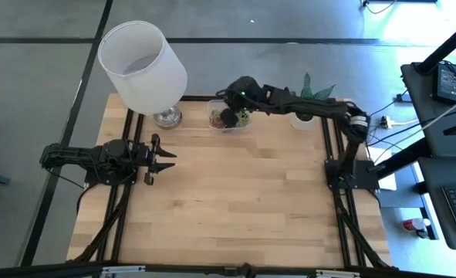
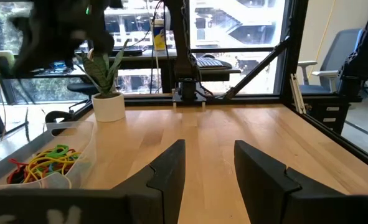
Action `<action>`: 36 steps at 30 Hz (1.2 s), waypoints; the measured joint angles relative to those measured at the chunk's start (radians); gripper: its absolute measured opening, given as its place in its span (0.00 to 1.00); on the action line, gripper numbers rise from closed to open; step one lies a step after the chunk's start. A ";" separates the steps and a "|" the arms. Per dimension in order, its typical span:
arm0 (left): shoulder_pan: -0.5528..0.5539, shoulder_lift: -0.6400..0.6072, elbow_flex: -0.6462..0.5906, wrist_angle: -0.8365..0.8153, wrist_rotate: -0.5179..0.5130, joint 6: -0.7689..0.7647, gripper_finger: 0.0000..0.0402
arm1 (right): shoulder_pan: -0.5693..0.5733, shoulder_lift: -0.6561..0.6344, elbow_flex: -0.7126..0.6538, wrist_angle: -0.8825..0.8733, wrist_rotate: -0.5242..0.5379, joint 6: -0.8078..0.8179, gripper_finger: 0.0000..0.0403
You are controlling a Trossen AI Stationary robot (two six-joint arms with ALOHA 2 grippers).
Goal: Pick and place rubber bands into bin
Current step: Put the blue rubber band into the transparent bin, then return to Home Position
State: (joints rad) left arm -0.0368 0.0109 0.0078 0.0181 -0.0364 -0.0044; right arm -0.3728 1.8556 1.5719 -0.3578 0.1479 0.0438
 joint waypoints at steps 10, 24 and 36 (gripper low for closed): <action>0.000 0.000 0.000 0.000 0.000 0.000 0.33 | -0.038 0.163 -0.001 -0.019 -0.048 0.009 0.01; 0.000 0.000 0.000 0.000 0.000 0.000 0.33 | -0.067 0.180 -0.001 -0.093 -0.148 0.119 0.22; 0.000 0.000 0.000 0.000 0.000 0.000 0.33 | -0.113 0.163 -0.002 -0.169 -0.252 0.043 0.36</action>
State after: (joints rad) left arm -0.0366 0.0109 0.0078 0.0181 -0.0364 -0.0044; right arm -0.4854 2.0189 1.5700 -0.5264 -0.1036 0.0872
